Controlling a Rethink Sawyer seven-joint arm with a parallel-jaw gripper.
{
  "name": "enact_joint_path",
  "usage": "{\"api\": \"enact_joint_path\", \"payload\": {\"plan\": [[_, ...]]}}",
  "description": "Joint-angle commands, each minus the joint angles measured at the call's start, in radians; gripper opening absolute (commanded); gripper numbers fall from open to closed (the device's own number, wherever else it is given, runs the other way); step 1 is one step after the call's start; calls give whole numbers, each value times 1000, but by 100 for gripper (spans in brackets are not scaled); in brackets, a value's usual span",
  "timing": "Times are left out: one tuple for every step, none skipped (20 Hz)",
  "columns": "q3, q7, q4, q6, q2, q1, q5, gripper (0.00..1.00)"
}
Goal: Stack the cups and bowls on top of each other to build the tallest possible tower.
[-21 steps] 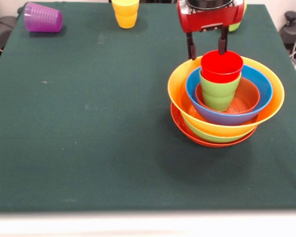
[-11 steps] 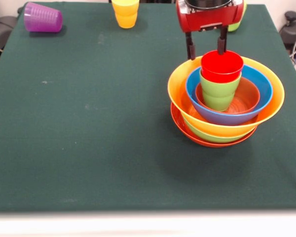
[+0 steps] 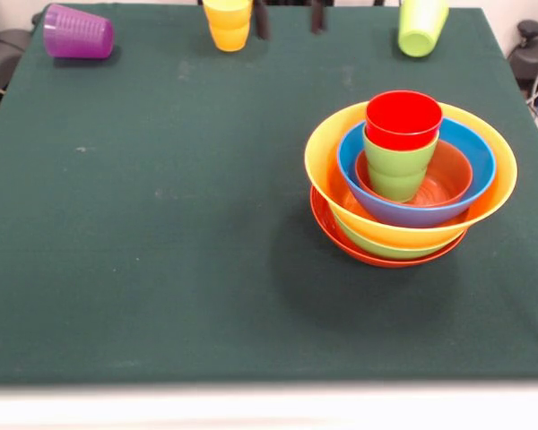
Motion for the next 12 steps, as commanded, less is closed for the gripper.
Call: {"api": "enact_joint_path", "payload": {"plan": [[22, -206, 253, -84, -119, -99, -86, 100], [19, -194, 286, -114, -133, -112, -103, 100], [18, -186, 319, -150, -140, -126, -126, 100], [14, -174, 348, -180, -145, -137, -147, 100], [9, -161, 378, -211, -149, -147, -168, 100], [1, -139, 409, -244, -152, -156, -185, 100], [-13, -107, 435, -270, -148, -157, -200, 100], [-33, -69, 450, -299, -138, -151, -223, 100], [-51, -32, 464, -328, -134, -140, -246, 100], [-65, -6, 475, -353, -127, -130, -262, 100], [-79, 21, 485, -378, -120, -120, -278, 100], [-93, 39, 488, -393, -110, -105, -289, 100]]}}
